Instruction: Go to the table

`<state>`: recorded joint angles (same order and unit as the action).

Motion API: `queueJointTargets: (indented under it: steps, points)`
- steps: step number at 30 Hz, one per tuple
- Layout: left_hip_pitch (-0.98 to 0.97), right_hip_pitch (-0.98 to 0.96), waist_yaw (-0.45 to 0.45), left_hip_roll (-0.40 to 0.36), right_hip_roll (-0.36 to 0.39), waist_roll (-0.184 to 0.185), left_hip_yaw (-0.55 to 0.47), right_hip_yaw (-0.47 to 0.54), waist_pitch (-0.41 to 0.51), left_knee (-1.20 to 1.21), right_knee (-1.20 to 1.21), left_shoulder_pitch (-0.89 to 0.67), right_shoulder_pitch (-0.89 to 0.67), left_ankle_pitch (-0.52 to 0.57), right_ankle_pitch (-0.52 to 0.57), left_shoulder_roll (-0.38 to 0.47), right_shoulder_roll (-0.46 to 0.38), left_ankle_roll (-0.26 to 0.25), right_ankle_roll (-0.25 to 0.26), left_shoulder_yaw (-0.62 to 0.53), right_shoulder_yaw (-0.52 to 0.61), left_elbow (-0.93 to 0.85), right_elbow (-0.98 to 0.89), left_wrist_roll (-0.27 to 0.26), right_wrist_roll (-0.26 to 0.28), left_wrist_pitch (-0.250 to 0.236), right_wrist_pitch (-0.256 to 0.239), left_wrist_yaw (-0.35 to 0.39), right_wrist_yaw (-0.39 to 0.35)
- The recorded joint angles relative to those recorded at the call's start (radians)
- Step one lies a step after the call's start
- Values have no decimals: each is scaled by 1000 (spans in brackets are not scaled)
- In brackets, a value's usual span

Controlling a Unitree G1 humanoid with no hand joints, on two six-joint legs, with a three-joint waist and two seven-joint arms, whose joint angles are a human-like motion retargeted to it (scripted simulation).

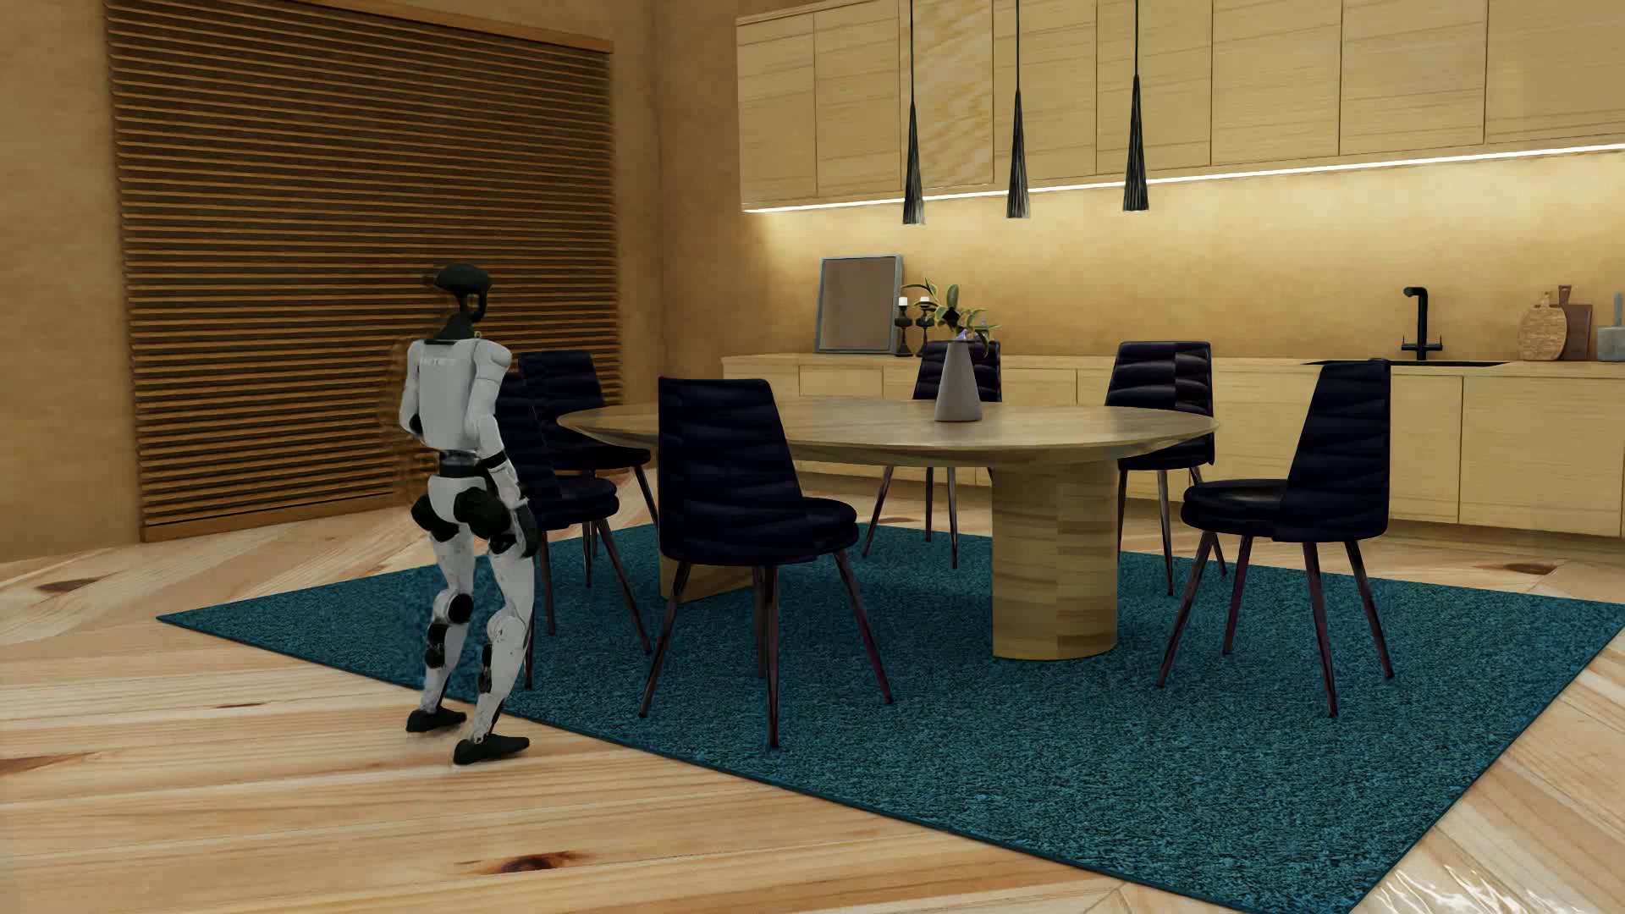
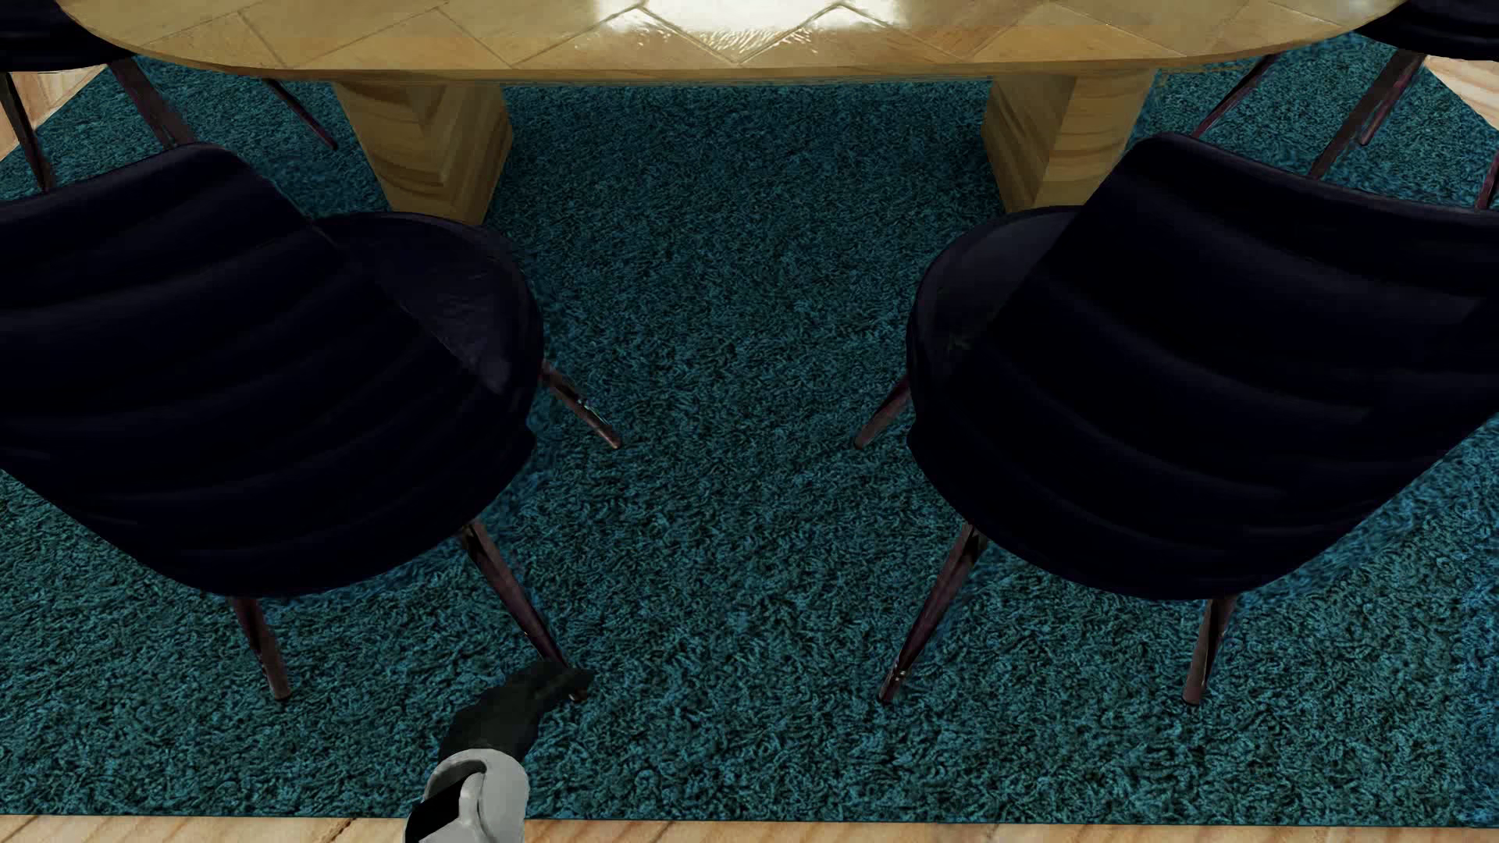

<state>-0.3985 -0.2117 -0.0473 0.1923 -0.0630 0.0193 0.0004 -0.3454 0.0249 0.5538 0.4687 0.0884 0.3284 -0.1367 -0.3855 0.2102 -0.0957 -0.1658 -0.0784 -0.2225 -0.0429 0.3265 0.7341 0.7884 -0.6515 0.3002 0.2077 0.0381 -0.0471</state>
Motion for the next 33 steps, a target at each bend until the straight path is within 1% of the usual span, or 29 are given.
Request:
queueJointTargets:
  steps: [1,2,4,5,6,7,8,9,10,11,12,13,14,16,18,20,22,24,27,29,33]
  points:
    - [-17,5,-3,25,14,6,32,2,3,37,-15,19,-5,-5,3,-7,12,5,2,-9,-21,82,-16,19,9,26,-6,-14,-33]
    - [-28,7,-4,47,27,10,67,11,5,74,-29,47,-15,-41,8,-20,20,0,8,-1,-32,153,-27,-3,14,42,-11,-25,-55]
    - [-22,7,1,76,44,17,157,46,4,127,-58,117,-40,-125,24,-48,22,50,21,36,-35,268,-49,-101,16,48,-28,-15,-64]
    - [0,5,6,79,47,19,204,64,2,122,-65,156,-58,-133,30,-57,27,73,25,45,-26,314,-64,-140,17,47,-27,-8,-59]
    - [35,4,12,67,48,22,235,81,0,79,-68,188,-52,-94,31,-63,16,93,31,41,-22,360,-79,-164,18,51,-58,-1,-48]
    - [83,5,16,66,48,24,289,94,-4,6,-70,215,-48,-118,32,-83,6,101,35,65,-16,398,-98,-220,17,63,-86,6,-36]
    - [122,9,19,56,45,26,314,105,-7,-53,-73,227,-48,-126,33,-106,2,111,38,74,-16,431,-116,-267,15,70,-106,14,-30]
    - [150,11,22,39,35,26,324,106,-10,-100,-67,230,-43,-116,34,-105,5,111,41,39,-34,466,-132,-263,23,67,-120,10,-34]
    - [169,10,23,20,19,22,326,102,-12,-134,-51,221,-34,-102,30,-96,22,109,43,-9,-71,504,-136,-238,43,70,-124,0,-52]
    - [181,9,23,1,1,16,321,93,-14,-159,-35,205,-29,-91,30,-86,48,108,48,-47,-111,531,-127,-217,62,73,-114,-6,-75]
    - [186,10,22,-17,-16,10,310,81,-16,-174,-27,185,-29,-84,30,-76,71,113,54,-69,-140,541,-110,-213,70,70,-94,-9,-92]
    - [185,15,21,-34,-33,5,298,65,-17,-179,-22,159,-31,-83,27,-65,83,120,60,-83,-150,538,-89,-216,63,61,-75,-3,-94]
    - [182,22,21,-50,-49,1,281,47,-19,-179,-21,131,-29,-84,23,-43,81,125,65,-91,-142,524,-67,-218,45,45,-67,5,-80]
    - [175,42,23,-79,-75,-7,243,9,-23,-173,-33,71,-42,-86,24,-24,77,130,74,-89,-93,472,-19,-219,-11,32,-31,40,-45]
    - [164,63,28,-104,-96,-11,211,-29,-27,-167,-52,13,-40,-83,32,-17,56,142,87,-91,-66,406,16,-220,-46,4,-18,76,-2]
    - [150,73,30,-125,-111,-16,185,-58,-30,-163,-67,-22,-48,-85,34,-8,35,151,96,-100,-40,314,21,-214,-65,-34,-21,99,25]
    - [143,72,30,-145,-130,-20,171,-72,-31,-162,-63,-29,-57,-89,28,-11,12,159,104,-96,-22,231,6,-224,-71,-68,-33,108,26]
    - [133,59,31,-161,-148,-25,171,-68,-31,-155,-45,-22,-74,-95,15,-15,-4,169,110,-97,-13,187,-17,-227,-62,-80,-41,107,15]
    - [126,43,35,-172,-162,-31,189,-48,-32,-151,-41,3,-100,-103,17,-16,-10,183,124,-107,2,210,-59,-232,-38,-60,-59,92,-12]
    - [126,31,40,-171,-164,-32,211,-25,-31,-152,-45,24,-109,-107,25,-14,-12,191,132,-114,29,287,-88,-240,-26,-22,-76,82,-18]
    - [125,-11,42,-156,-155,-34,278,46,-24,-154,-38,94,-105,-118,42,-12,-17,202,154,-124,71,463,-139,-288,-7,60,-113,29,-12]
